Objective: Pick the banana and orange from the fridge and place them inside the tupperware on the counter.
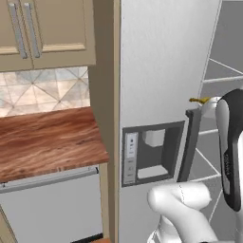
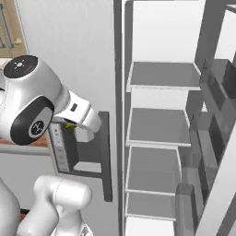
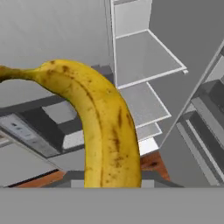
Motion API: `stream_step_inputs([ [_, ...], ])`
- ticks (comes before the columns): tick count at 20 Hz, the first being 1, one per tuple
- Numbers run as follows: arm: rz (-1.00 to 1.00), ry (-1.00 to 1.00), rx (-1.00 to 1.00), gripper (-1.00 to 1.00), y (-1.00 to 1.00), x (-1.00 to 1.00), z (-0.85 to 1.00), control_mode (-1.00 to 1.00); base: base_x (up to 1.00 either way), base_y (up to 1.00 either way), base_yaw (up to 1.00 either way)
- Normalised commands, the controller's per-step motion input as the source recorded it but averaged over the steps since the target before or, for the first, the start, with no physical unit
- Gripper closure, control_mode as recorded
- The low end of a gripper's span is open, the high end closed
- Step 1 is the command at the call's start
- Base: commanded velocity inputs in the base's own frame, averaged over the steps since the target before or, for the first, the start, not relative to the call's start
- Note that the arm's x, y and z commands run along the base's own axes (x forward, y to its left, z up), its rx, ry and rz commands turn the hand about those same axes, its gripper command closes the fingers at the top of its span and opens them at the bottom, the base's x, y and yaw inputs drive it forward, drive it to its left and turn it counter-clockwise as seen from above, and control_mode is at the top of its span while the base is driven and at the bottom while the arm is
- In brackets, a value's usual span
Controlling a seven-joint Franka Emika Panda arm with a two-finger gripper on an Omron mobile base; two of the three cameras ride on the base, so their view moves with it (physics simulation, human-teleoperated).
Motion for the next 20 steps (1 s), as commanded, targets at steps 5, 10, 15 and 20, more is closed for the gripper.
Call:
stream_step_inputs([
  [5, 0.0, 0.0, 0.0, 1.0, 0.0, 0.0, 0.0, 1.0, -0.49, 0.97, 0.17],
  [10, 0.0, 0.0, 0.0, 1.0, 0.0, 0.0, 0.0, 1.0, -0.23, 0.98, 0.31],
  [15, 0.0, 0.0, 0.0, 1.0, 0.0, 0.0, 0.0, 1.0, 0.0, 0.88, 0.49],
  [20, 0.0, 0.0, 0.0, 1.0, 0.0, 0.0, 0.0, 1.0, 0.01, 0.95, 0.61],
])
